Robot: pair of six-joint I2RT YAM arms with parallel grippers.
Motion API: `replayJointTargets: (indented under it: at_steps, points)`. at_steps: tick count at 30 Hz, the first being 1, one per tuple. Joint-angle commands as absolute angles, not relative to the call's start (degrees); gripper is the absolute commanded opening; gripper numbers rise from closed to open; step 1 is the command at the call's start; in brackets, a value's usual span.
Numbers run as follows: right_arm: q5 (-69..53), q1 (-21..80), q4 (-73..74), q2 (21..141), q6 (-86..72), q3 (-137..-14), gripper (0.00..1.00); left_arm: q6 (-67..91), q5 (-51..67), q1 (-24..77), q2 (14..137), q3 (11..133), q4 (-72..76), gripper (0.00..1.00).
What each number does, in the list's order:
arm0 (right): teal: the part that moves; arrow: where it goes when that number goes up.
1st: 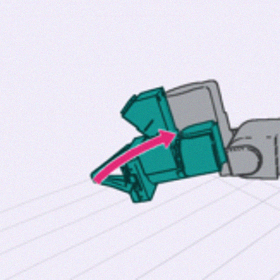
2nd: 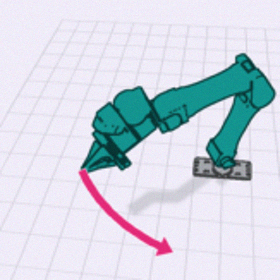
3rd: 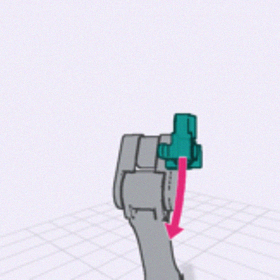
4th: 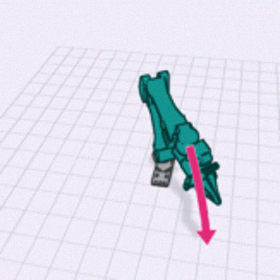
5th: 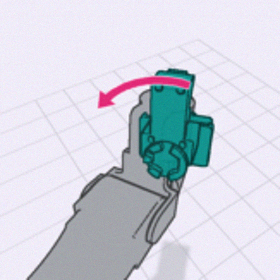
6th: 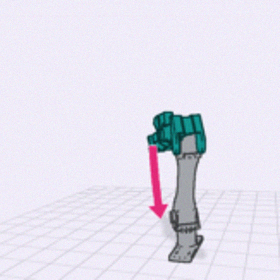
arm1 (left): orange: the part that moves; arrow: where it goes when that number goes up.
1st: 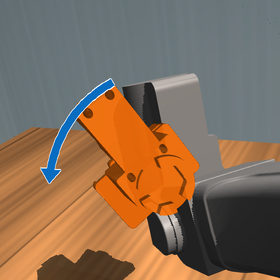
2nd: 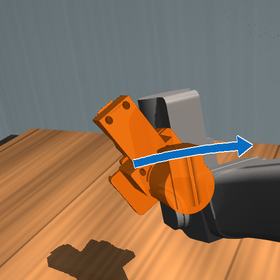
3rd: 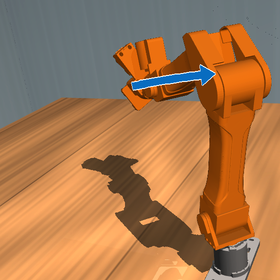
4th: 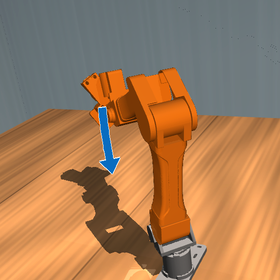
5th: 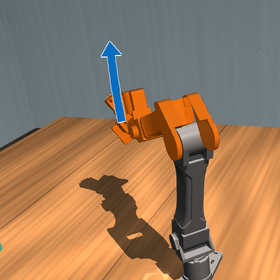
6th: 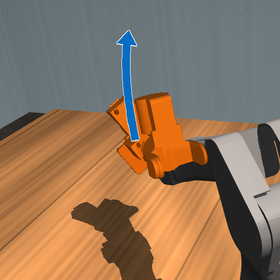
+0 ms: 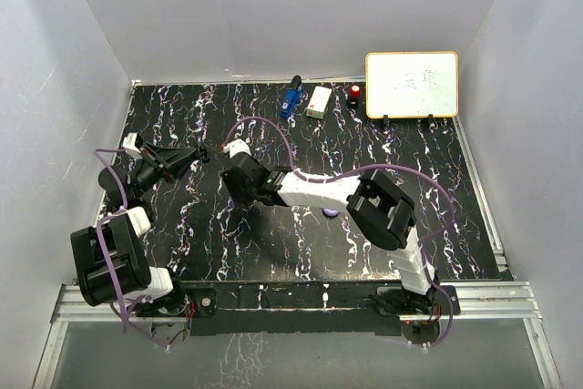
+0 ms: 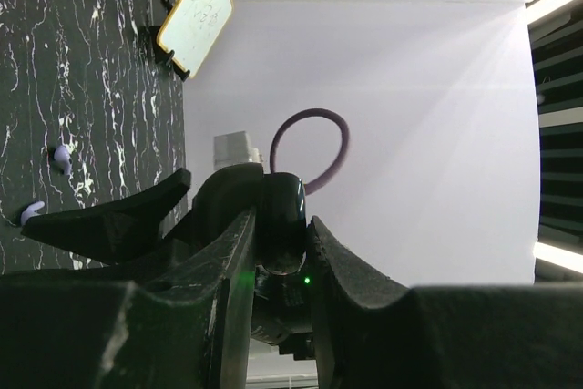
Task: Insert the wireless bluetooth earbuds into the charging case
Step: Pick up the earbud from the center of the board.
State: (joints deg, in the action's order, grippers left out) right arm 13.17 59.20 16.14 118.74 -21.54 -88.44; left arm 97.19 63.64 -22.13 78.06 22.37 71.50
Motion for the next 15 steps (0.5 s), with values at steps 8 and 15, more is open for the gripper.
replayJointTargets:
  at_steps: [8, 15]
  points:
    - [15.1, 59.2, 20.0, 121.9, -23.8, -93.0, 0.48, 99.5, 65.8, -24.2, 77.2, 21.8, 76.6, 0.00]
    - [15.0, 59.2, 21.0, 123.4, -23.9, -94.4, 0.47, 100.9, 66.3, -25.0, 78.1, 21.7, 78.6, 0.00]
